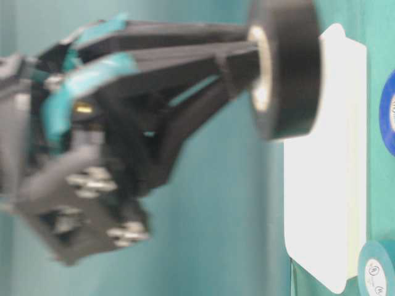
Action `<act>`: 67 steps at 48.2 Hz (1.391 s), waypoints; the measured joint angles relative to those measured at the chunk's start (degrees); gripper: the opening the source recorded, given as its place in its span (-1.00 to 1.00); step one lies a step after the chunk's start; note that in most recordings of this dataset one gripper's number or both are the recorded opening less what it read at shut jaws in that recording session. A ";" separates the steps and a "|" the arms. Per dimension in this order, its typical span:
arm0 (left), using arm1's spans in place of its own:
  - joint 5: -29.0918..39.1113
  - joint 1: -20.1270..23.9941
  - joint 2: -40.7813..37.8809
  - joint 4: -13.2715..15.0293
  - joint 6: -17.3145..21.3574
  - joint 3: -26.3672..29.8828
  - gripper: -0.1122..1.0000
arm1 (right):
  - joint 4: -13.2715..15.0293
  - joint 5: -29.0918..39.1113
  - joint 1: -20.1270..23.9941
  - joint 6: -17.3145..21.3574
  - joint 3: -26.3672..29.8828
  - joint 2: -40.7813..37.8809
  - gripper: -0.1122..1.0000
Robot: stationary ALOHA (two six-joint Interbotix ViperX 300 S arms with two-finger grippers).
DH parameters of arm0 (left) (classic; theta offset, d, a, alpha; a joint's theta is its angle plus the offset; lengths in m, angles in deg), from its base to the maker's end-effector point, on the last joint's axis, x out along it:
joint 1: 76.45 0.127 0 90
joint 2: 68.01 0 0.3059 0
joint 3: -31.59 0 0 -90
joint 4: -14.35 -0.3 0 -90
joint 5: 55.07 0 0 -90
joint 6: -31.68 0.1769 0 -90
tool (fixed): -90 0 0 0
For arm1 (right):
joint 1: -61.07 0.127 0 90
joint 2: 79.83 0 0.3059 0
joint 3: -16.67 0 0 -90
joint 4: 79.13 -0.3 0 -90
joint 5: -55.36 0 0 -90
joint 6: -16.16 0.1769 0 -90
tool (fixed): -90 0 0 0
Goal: Pick up the tape from a random location and place it into the white case.
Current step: 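Lift the black tape roll off the table with the left gripper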
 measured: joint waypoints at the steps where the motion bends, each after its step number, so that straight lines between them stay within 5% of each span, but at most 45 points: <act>1: 0.44 -0.09 0.18 0.00 -0.18 0.44 -0.45 | 0.00 0.09 0.00 0.00 0.00 0.09 -0.80; 24: 5.80 -1.67 4.31 0.00 -2.02 5.80 -0.45 | 0.00 0.18 0.00 -0.09 0.00 0.09 -0.80; 67: 7.56 -1.85 5.10 -0.09 -2.90 6.24 -0.45 | 0.00 0.26 0.00 0.00 0.00 0.00 -0.80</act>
